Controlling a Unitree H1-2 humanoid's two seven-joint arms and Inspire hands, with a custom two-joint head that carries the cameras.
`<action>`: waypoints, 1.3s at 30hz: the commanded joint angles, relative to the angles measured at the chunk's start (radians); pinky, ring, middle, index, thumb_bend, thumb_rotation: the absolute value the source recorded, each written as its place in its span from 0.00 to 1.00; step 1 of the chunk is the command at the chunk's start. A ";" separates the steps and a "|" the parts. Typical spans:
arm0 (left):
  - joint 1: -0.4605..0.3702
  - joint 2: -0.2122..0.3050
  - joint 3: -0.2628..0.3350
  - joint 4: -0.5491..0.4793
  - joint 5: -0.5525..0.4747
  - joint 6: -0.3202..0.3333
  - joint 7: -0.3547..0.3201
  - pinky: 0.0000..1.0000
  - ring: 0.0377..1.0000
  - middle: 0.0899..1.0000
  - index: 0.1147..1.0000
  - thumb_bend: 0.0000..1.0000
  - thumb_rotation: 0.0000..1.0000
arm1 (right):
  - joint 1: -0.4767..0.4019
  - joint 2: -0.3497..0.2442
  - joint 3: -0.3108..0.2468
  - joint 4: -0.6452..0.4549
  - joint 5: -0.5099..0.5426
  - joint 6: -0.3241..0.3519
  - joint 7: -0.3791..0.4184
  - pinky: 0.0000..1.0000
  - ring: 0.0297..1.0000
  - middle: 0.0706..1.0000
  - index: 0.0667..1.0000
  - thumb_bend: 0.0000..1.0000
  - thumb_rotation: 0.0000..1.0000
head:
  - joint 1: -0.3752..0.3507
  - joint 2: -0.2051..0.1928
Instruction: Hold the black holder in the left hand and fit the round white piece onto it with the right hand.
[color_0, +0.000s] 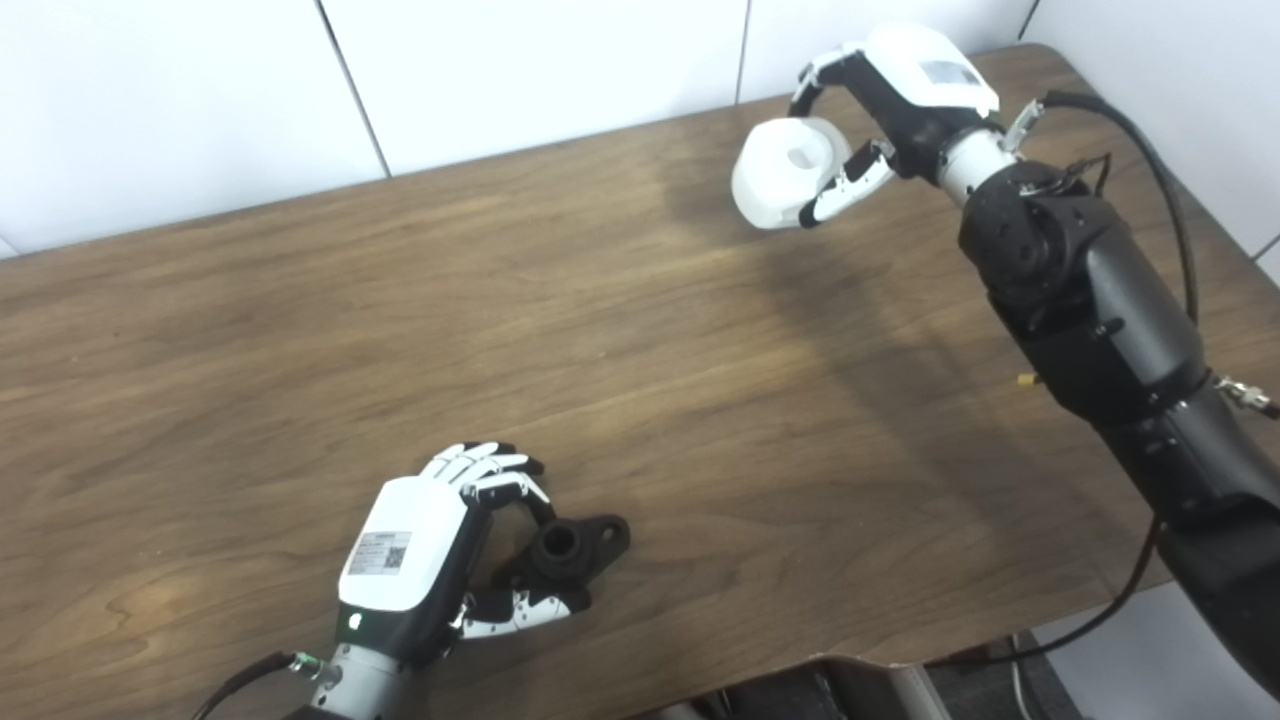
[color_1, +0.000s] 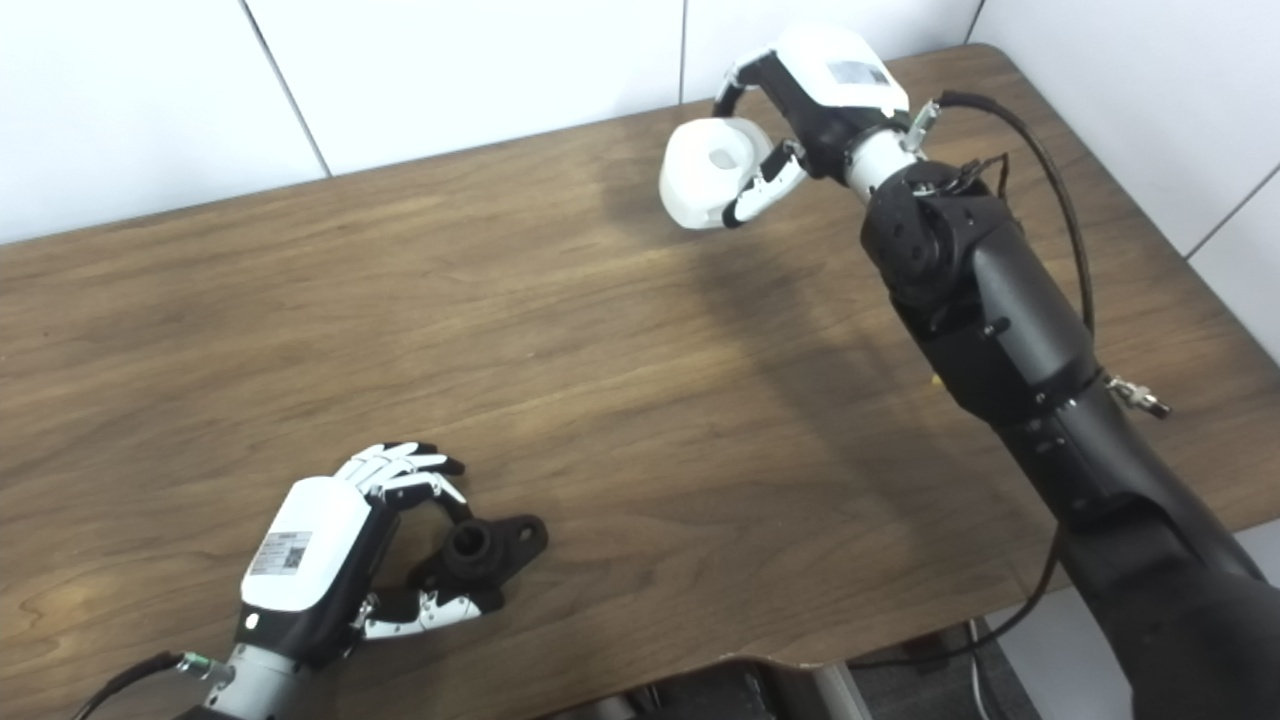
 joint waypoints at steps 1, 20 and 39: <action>0.007 0.003 -0.010 0.024 0.033 0.014 -0.016 0.87 0.83 0.74 0.42 0.52 0.05 | -0.024 -0.020 -0.002 -0.078 -0.033 0.017 0.042 0.80 0.89 0.78 0.45 0.51 0.15 | 0.008 0.002; -0.020 -0.044 -0.057 0.051 0.097 0.048 -0.007 0.88 0.84 0.74 0.42 0.52 0.05 | -0.029 0.090 -0.029 -0.475 -0.206 0.070 0.562 0.82 0.91 0.79 0.45 0.52 0.15 | 0.179 0.050; -0.050 -0.072 -0.082 0.070 0.141 0.082 0.001 0.86 0.83 0.73 0.42 0.52 0.05 | 0.001 0.235 -0.077 -0.644 -0.202 -0.046 0.772 0.80 0.91 0.79 0.45 0.52 0.15 | 0.227 0.075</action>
